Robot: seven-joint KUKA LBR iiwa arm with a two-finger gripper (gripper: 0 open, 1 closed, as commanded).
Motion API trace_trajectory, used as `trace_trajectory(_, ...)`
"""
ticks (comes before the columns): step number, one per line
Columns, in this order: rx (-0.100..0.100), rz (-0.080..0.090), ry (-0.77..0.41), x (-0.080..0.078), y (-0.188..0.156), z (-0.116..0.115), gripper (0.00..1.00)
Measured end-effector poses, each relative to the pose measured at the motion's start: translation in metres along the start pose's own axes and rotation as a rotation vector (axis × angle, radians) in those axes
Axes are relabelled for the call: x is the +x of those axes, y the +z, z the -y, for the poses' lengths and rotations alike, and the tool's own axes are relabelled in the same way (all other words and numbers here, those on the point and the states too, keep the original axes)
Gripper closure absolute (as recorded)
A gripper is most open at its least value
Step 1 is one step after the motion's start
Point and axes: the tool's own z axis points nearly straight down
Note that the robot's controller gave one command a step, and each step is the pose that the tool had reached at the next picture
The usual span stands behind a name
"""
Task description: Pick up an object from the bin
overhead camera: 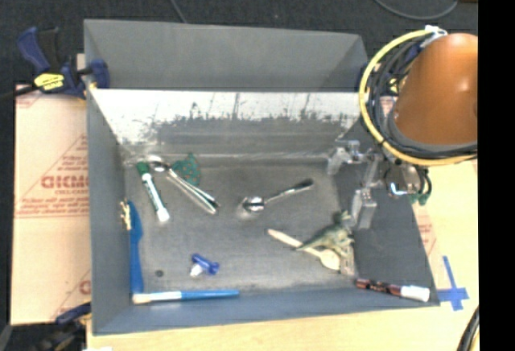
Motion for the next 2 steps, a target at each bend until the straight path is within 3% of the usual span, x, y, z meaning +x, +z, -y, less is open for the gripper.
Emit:
trace_trajectory(1, -0.001, -0.008, -0.059, 0.037, 0.095, -0.015, 0.0)
trace_trajectory(2, 0.002, 0.025, 0.009, -0.049, 0.029, -0.015, 0.0)
